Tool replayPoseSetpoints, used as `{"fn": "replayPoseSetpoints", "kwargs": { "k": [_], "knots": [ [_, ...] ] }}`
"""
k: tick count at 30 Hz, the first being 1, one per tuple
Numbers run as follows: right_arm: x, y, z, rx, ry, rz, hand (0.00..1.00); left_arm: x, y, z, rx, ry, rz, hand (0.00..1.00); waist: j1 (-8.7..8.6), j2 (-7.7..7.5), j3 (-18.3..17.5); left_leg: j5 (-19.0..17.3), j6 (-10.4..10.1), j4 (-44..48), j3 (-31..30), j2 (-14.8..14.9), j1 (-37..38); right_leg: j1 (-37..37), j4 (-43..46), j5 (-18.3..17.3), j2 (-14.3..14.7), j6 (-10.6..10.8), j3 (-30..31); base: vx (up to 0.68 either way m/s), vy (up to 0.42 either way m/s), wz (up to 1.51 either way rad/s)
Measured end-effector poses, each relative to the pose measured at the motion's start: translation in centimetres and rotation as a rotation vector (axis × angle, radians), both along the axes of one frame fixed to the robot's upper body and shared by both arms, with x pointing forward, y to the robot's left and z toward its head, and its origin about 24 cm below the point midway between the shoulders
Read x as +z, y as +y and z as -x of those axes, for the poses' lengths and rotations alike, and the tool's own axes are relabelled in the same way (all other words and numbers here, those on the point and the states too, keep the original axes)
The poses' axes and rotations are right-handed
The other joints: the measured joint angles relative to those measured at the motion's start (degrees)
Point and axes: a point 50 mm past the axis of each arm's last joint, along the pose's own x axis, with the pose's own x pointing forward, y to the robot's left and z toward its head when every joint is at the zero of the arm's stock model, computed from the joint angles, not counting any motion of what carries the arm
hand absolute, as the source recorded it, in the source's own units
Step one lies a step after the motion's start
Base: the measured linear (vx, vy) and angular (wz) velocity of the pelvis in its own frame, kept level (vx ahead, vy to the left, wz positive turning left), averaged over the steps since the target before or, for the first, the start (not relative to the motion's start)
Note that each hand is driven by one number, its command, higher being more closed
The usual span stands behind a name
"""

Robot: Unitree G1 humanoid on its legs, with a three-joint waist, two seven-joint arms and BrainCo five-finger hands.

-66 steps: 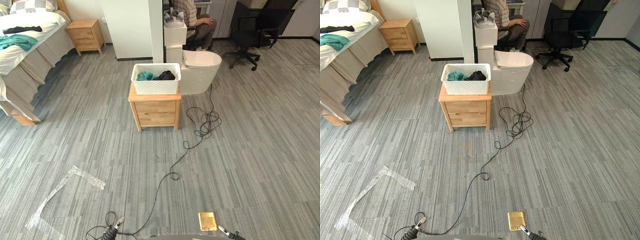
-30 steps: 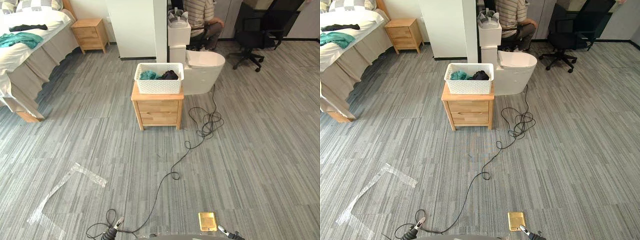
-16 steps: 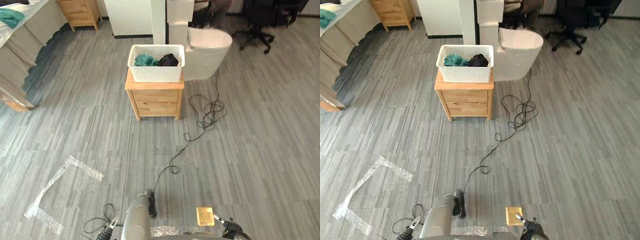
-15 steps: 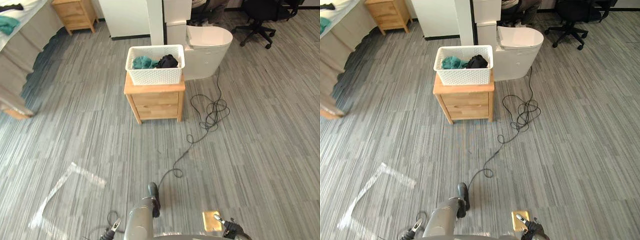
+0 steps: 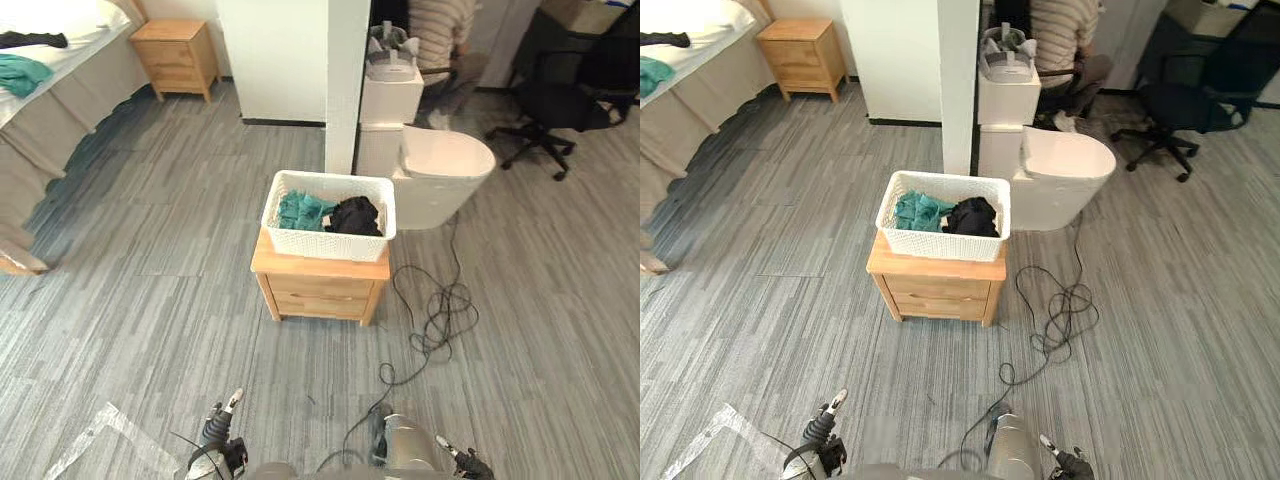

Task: Pick up the laundry basket with both hands and put the clothes into the washing machine.

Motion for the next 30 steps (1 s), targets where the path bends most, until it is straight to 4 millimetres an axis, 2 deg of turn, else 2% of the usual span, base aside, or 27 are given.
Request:
{"fn": "replayPoseSetpoints", "kwargs": {
  "k": [1,2,3,4,5,6,7,10,11,12,13,15,17,19,21,22,23,24,25,26,27,28,29,30],
  "knots": [
    [0.0,-0.1,0.0,0.004,0.000,0.006,0.00,-0.1,-0.4,0.1,0.006,0.001,0.010,0.00,0.10,0.59,0.03,0.29,-0.49,2.86,-0.35,1.08,-1.28,0.81,0.09,-1.14,0.53,-0.62,-1.10,0.59,-0.328,0.74],
    [0.1,-0.4,0.0,0.008,-0.002,0.015,0.00,-0.3,-1.1,0.2,0.011,0.006,0.028,0.00,-0.06,1.43,0.31,1.63,-2.57,11.61,-0.47,3.10,-5.74,2.80,-0.62,-2.76,0.87,-0.39,-3.79,0.44,-0.263,0.61],
    [0.1,-0.5,0.0,0.011,-0.003,0.020,0.00,-0.3,-1.5,0.1,0.017,0.005,0.036,0.00,-0.27,1.87,0.84,2.53,-3.29,16.64,-0.23,4.52,-8.25,4.20,-1.13,-3.60,1.07,-0.91,-5.19,0.48,-0.324,1.01],
    [0.1,-0.9,0.2,0.011,0.013,0.025,0.00,-0.1,-1.6,-0.3,0.018,-0.008,0.033,0.00,-0.06,2.89,2.13,1.99,-3.17,24.68,1.97,7.94,-11.64,9.89,-4.06,-4.43,2.09,-1.51,-8.72,0.29,-0.190,0.90],
    [0.1,-0.9,0.4,0.010,0.022,0.024,0.00,-0.2,-1.5,-0.1,0.020,-0.003,0.030,0.00,0.02,2.20,2.42,1.69,-2.67,24.77,3.70,8.75,-12.14,12.18,-5.99,-4.44,2.26,-1.52,-9.75,0.32,-0.206,0.97],
    [0.1,-0.9,0.4,0.012,0.019,0.026,0.00,-0.1,-1.1,0.0,0.022,-0.002,0.019,0.00,0.49,1.34,2.57,1.32,-2.06,22.16,6.34,9.01,-12.81,15.96,-9.08,-4.43,2.05,-1.52,-11.11,0.29,-0.188,0.56],
    [0.2,-1.2,-0.2,0.016,0.005,0.037,0.00,-0.2,-1.0,0.2,0.022,0.001,0.016,0.00,1.54,1.15,2.38,1.33,-2.05,16.79,6.86,8.47,-13.58,17.60,-10.85,-4.42,1.89,-1.52,-11.52,0.25,-0.155,0.37],
    [0.9,-1.9,-2.7,0.035,-0.054,0.063,0.00,-0.4,-0.8,1.1,0.031,0.025,0.012,0.00,1.68,1.61,2.17,2.19,-2.58,2.65,2.60,7.59,-15.28,18.15,-12.19,-4.56,1.98,-1.26,-11.57,0.15,0.005,0.01],
    [1.0,-2.0,-3.2,0.038,-0.065,0.074,0.00,-0.5,-0.6,1.7,0.038,0.038,0.010,0.00,1.74,2.27,1.81,4.20,-3.57,-3.19,0.00,7.21,-15.71,18.20,-12.63,-4.47,2.40,-0.53,-11.16,0.13,0.141,-0.26],
    [1.3,-2.8,-3.4,0.038,-0.069,0.104,0.00,-0.7,-0.6,2.4,0.042,0.059,0.012,0.00,2.26,3.65,0.95,9.56,-3.53,-5.89,-1.32,7.81,-15.40,18.52,-13.63,-4.27,3.61,0.78,-10.38,0.15,0.177,-0.38],
    [1.3,-2.8,-3.3,0.035,-0.064,0.107,0.00,-0.8,-0.6,3.1,0.046,0.079,0.013,0.00,2.70,4.20,0.67,13.52,-3.54,-6.28,-1.63,7.94,-14.59,19.27,-14.38,-4.09,4.16,1.49,-9.56,0.18,0.211,-0.53],
    [1.0,-1.5,-3.1,0.025,-0.065,0.080,0.00,-0.9,1.0,4.5,0.081,0.119,-0.018,0.00,2.83,2.01,-0.69,13.36,-2.79,-7.92,0.13,5.94,-12.35,21.23,-17.67,-3.11,2.64,3.24,-7.52,0.19,0.153,-0.36],
    [1.2,-1.5,-3.0,-0.027,-0.091,0.088,0.00,-0.5,2.1,4.4,0.114,0.102,-0.046,0.00,2.92,0.17,-1.81,13.39,-2.38,-9.01,2.36,4.56,-11.89,21.11,-18.72,-2.45,1.28,3.83,-6.41,0.18,0.137,-0.24],
    [2.2,-2.4,-3.8,-0.110,-0.176,0.120,0.00,0.5,3.4,3.5,0.171,0.028,-0.094,0.00,2.87,-0.51,-2.29,13.10,-1.85,-10.08,3.69,3.42,-10.77,21.14,-20.30,-1.73,0.29,4.13,-4.97,0.16,0.148,-0.39],
    [4.5,-4.8,-4.7,-0.202,-0.308,0.214,0.00,3.5,5.2,0.2,0.211,-0.162,-0.177,0.00,2.89,0.04,-2.74,13.13,-1.63,-11.50,5.47,2.47,-9.96,20.87,-21.51,-1.02,-0.48,4.67,-3.43,0.07,0.082,-0.38],
    [6.3,-6.3,-5.4,-0.245,-0.381,0.284,0.00,5.7,6.0,-1.6,0.235,-0.286,-0.230,0.00,2.90,0.16,-3.74,13.37,-1.27,-12.52,6.37,2.20,-9.67,20.21,-22.06,-0.56,-0.60,4.51,-2.55,0.05,0.055,-0.33],
    [7.6,-7.4,-5.9,-0.271,-0.439,0.339,0.00,7.4,6.5,-2.9,0.244,-0.375,-0.268,0.00,2.75,0.96,-3.99,13.44,-1.16,-12.84,6.73,1.87,-9.68,20.04,-22.44,-0.32,-0.62,4.30,-2.27,0.06,0.049,-0.32],
    [9.2,-8.6,-6.5,-0.298,-0.494,0.402,0.00,9.6,6.6,-4.9,0.240,-0.484,-0.301,0.00,1.80,1.82,-4.08,13.45,-1.15,-13.20,7.22,1.83,-9.53,20.07,-23.13,0.11,-0.66,4.75,-1.86,0.04,0.024,-0.18],
    [9.9,-9.1,-7.0,-0.308,-0.519,0.425,0.00,10.5,6.6,-5.6,0.248,-0.528,-0.316,0.00,1.59,2.35,-4.26,13.50,-1.09,-13.45,7.45,1.82,-9.52,20.08,-23.30,0.27,-0.64,4.89,-1.59,0.05,0.000,-0.19],
    [11.4,-10.2,-7.5,-0.334,-0.562,0.479,0.00,12.4,6.4,-7.2,0.244,-0.611,-0.344,0.00,1.40,3.31,-4.24,13.62,-0.92,-13.66,7.79,1.88,-9.52,19.78,-23.43,0.53,-0.55,4.89,-1.18,0.03,-0.009,-0.18],
    [12.1,-10.7,-7.9,-0.348,-0.586,0.503,0.00,13.3,6.3,-8.0,0.238,-0.651,-0.357,0.00,1.37,3.54,-4.19,13.62,-0.92,-13.70,8.10,1.99,-9.61,19.35,-23.40,0.59,-0.46,4.94,-0.85,0.01,-0.015,-0.37],
    [14.1,-11.4,-9.2,-0.357,-0.653,0.558,0.00,15.5,5.7,-9.9,0.217,-0.743,-0.379,0.00,1.33,4.25,-4.02,13.62,-0.92,-13.88,9.33,2.37,-9.77,18.19,-23.29,0.98,-0.15,5.23,0.53,-0.02,-0.016,-0.39],
    [15.1,-11.6,-9.9,-0.358,-0.683,0.584,0.00,16.4,5.5,-10.6,0.208,-0.776,-0.398,0.00,1.25,4.61,-3.75,13.63,-0.92,-13.90,9.52,2.46,-9.81,17.92,-23.25,1.16,-0.06,5.29,0.90,-0.03,-0.020,-0.39],
    [16.6,-11.9,-10.9,-0.369,-0.740,0.613,0.00,18.0,5.2,-11.9,0.200,-0.832,-0.417,0.00,0.87,4.31,-2.66,13.72,-0.79,-13.98,9.75,2.55,-10.08,17.20,-23.13,1.36,0.06,5.18,1.39,-0.07,-0.013,-0.34]
  ]
}}
